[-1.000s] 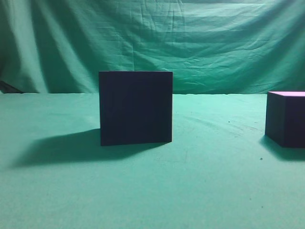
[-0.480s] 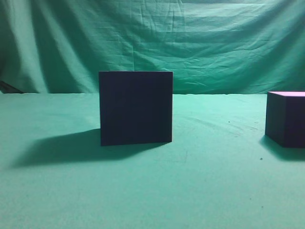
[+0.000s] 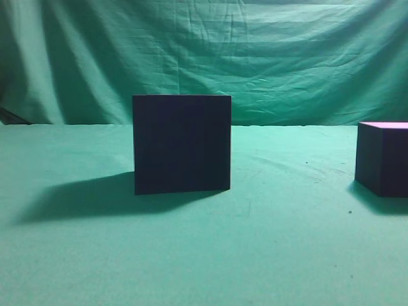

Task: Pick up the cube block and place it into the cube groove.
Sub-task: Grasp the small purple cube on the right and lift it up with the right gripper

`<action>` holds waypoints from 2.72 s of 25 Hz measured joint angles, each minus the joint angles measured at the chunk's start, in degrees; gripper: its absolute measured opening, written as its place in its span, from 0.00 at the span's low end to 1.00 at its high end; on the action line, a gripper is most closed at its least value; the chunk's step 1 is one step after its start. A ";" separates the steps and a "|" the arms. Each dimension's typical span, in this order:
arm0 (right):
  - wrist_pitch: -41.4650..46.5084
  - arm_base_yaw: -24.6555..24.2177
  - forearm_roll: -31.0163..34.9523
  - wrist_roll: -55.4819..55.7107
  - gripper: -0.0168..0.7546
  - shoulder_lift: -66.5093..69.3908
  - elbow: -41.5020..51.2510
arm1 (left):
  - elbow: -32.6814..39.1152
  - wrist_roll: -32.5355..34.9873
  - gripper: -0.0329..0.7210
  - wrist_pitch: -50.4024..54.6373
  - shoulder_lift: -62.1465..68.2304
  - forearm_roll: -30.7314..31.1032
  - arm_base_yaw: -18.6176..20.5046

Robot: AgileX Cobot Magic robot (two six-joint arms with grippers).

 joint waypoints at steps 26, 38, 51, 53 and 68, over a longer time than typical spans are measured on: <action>53.86 17.18 9.02 -15.19 0.08 63.04 -42.00 | 0.00 0.00 0.04 0.00 0.00 0.00 0.00; 54.75 24.97 1.31 -1.91 0.73 81.67 -54.24 | 0.00 0.00 0.04 0.00 0.00 0.00 0.00; 51.12 24.97 -4.48 7.95 0.62 93.29 -54.64 | 0.00 0.00 0.04 0.00 0.00 0.00 0.00; 51.22 24.97 -4.48 7.95 0.56 93.40 -54.86 | 0.00 0.00 0.04 0.00 0.00 0.00 0.00; 63.19 39.55 -2.37 7.53 0.57 94.40 -81.44 | 0.00 0.00 0.04 0.00 0.00 0.00 0.00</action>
